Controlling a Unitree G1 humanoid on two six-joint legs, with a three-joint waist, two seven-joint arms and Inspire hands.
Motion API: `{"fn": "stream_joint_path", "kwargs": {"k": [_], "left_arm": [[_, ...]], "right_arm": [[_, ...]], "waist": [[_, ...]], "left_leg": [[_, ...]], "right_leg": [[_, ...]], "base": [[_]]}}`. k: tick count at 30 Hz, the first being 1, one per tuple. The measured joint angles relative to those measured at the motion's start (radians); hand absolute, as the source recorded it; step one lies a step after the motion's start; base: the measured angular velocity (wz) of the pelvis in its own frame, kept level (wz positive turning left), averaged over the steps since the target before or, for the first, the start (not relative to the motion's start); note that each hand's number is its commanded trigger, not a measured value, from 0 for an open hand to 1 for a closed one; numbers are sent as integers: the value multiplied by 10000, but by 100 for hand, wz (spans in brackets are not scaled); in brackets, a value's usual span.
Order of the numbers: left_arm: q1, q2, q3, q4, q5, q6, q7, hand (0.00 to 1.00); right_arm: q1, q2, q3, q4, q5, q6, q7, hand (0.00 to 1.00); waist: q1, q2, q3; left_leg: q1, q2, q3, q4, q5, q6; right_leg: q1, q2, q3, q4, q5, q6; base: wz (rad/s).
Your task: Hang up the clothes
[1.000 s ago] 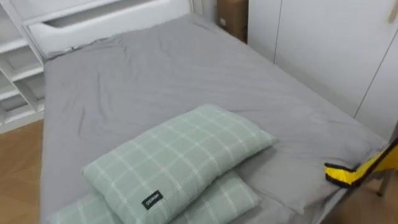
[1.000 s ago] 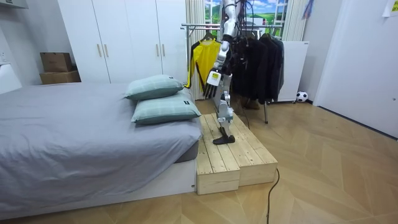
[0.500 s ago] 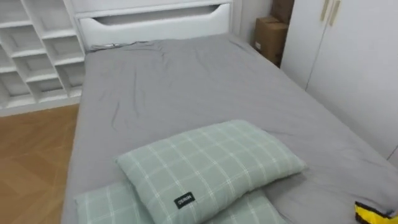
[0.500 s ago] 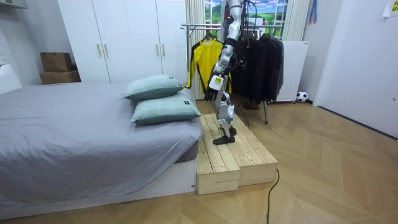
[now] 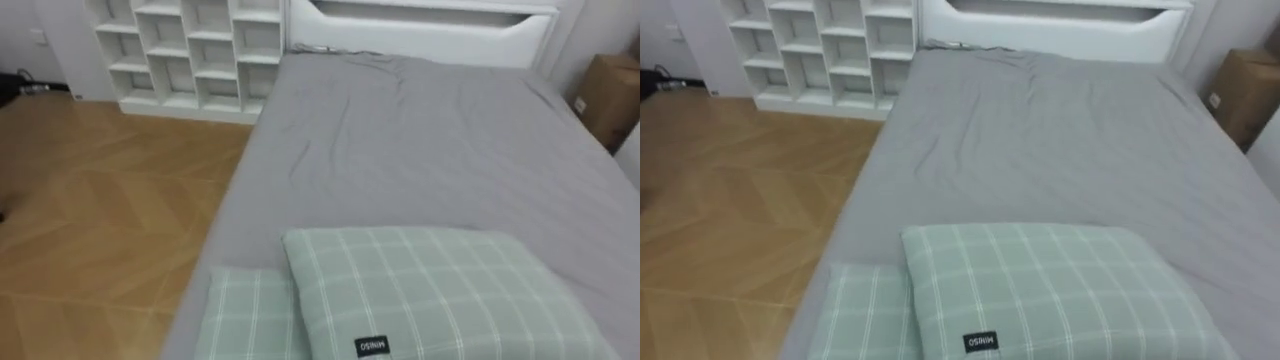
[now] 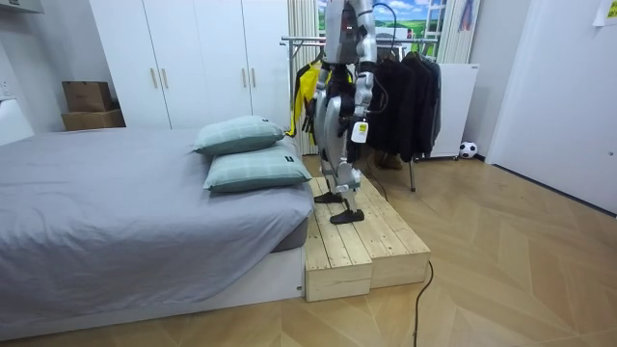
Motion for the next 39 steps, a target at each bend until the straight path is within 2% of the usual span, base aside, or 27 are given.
{"fn": "stream_joint_path", "kwargs": {"k": [3,9,15,18,22,26,28,31,39], "left_arm": [[-208,-53,-19,-5,-4,-14,81,0],[-307,-153,-12,-14,90,-86,480,0],[-340,-135,-21,-34,431,-94,764,0],[-294,-131,-17,-50,461,-98,791,0],[-209,-146,5,-50,445,-96,824,0],[-120,-152,23,-66,438,-32,840,0],[-64,-151,28,-263,440,45,836,0],[54,-152,20,-480,449,61,830,0],[-85,-136,-171,-502,657,20,830,0]], "right_arm": [[-12,7,190,102,-78,-29,-67,0],[-158,71,295,439,-79,-43,-153,0],[-202,71,346,510,-58,-41,77,0],[-230,53,366,513,-63,-22,263,0],[-243,52,365,656,109,50,522,0],[-123,54,361,705,382,120,604,0],[-115,53,346,728,544,274,663,0],[-76,45,339,729,599,271,792,0],[-113,17,339,708,556,240,932,0]], "waist": [[-46,0,36],[-187,-64,17],[-402,-118,18],[-335,-138,-22],[-271,-104,-19],[-274,-114,-62],[-277,-117,-54],[-282,-130,-70],[-338,-68,-63]], "left_leg": [[131,-18,-65,-187,27,-40],[201,-43,-130,-336,42,-55],[221,-67,-517,-323,56,-76],[217,-65,-534,-331,65,-90],[216,-62,-588,-333,67,-94],[307,-72,-693,-330,70,-96],[417,-71,-753,-354,69,-97],[428,-69,-780,-355,70,-104],[405,-61,-755,-348,106,-163]], "right_leg": [[152,17,-14,-147,-70,-15],[178,11,67,-137,-96,10],[344,15,2,-141,-112,35],[364,25,-36,-140,-135,58],[378,29,-78,-141,-152,53],[517,16,-223,-155,-163,65],[629,13,-227,-155,-214,69],[665,17,-234,-158,-223,70],[671,51,-93,-235,-221,64]], "base": [[7],[1],[16],[9],[3],[9],[5],[6],[0]]}}
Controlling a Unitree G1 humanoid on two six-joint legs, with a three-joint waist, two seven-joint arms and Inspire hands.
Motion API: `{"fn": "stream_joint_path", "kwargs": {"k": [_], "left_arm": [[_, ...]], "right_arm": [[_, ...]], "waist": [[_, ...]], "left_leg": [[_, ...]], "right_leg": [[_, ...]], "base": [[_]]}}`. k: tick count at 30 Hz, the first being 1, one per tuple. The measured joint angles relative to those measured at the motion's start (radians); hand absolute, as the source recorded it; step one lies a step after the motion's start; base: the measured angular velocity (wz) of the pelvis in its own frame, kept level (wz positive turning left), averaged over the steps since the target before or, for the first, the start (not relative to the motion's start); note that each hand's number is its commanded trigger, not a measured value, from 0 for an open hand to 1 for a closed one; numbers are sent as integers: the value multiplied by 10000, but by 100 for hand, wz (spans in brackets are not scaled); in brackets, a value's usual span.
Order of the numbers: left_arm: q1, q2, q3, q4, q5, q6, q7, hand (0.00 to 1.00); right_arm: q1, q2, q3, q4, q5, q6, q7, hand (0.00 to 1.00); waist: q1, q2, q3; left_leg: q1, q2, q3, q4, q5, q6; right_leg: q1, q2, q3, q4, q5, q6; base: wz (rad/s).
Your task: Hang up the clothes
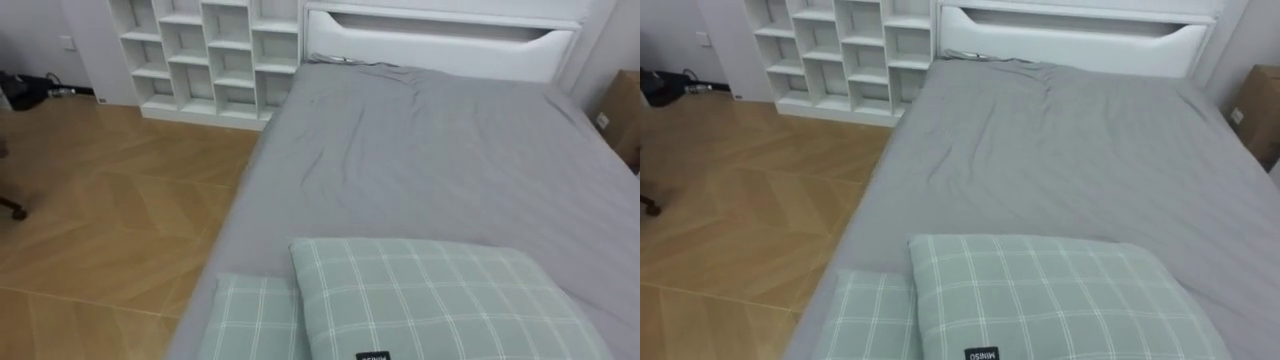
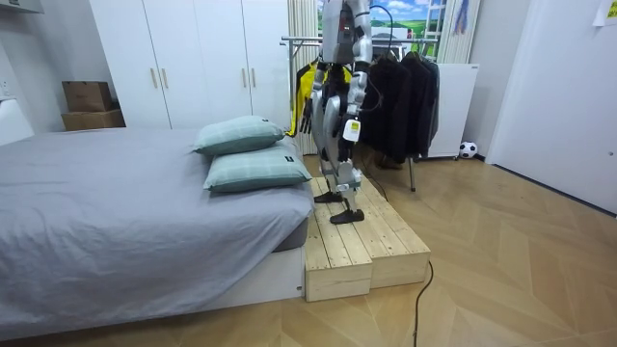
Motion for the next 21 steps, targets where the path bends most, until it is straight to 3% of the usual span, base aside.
{"fn": "stream_joint_path", "kwargs": {"k": [7,21], "left_arm": [[-73,7,-231,-2,11,-8,5,0],[-93,70,-231,89,9,-48,-208,0]], "right_arm": [[-14,-55,14,-19,-4,-63,136,0],[-3,-59,13,-14,-327,-288,396,0]], "waist": [[-16,92,12],[-26,63,12]], "left_leg": [[-7,19,1,-38,17,-29],[10,18,34,-107,21,-29]], "right_leg": [[-10,28,69,-20,-18,-35],[-24,32,146,-40,-19,-35]], "base": [[0],[0]]}}
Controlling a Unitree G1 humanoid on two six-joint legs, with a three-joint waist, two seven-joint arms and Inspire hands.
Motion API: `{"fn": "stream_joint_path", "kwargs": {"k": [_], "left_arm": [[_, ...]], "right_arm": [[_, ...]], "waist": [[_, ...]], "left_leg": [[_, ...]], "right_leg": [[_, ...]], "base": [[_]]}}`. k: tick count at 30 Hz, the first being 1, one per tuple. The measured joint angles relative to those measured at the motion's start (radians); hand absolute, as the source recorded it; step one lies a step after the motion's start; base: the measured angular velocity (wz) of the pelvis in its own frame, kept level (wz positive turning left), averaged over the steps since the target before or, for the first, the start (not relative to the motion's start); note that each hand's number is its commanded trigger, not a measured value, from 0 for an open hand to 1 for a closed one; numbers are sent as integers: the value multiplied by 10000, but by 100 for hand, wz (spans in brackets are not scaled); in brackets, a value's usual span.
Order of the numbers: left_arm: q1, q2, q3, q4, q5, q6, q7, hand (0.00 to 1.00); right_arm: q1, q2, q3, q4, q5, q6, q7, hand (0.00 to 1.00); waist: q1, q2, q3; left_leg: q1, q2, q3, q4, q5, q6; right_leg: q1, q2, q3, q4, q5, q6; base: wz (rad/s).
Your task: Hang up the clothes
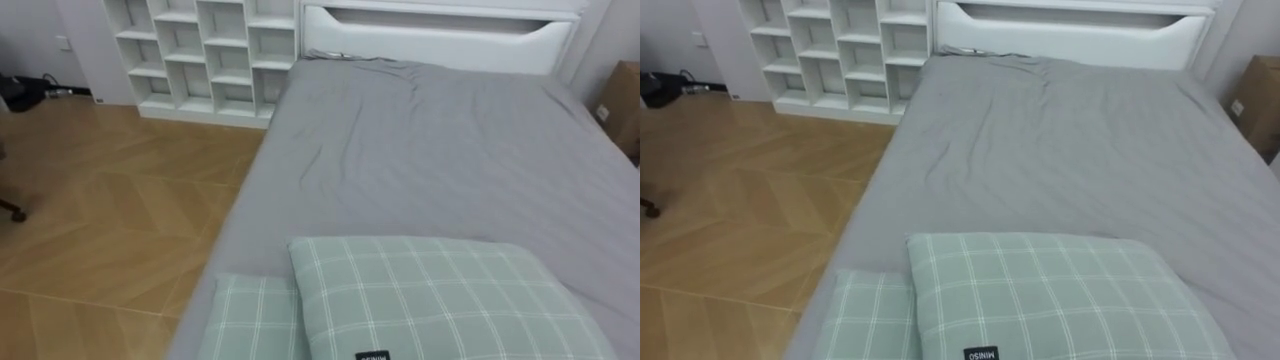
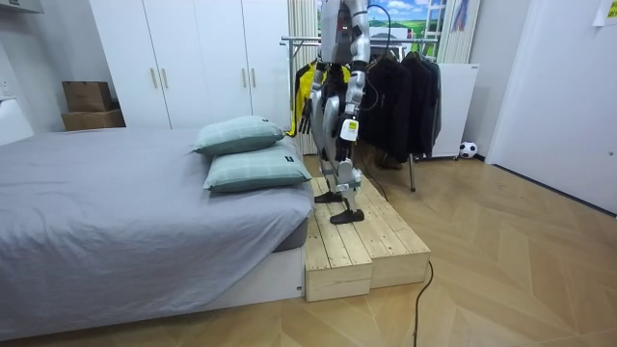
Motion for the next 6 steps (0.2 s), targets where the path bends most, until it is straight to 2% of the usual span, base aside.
{"fn": "stream_joint_path", "kwargs": {"k": [6], "left_arm": [[-2,2,-4,3,2,0,-2,0]], "right_arm": [[-11,-1,5,-1,-38,0,8,0]], "waist": [[0,-2,1]], "left_leg": [[1,3,3,-6,0,0]], "right_leg": [[-3,3,3,-7,0,0]], "base": [[0]]}}
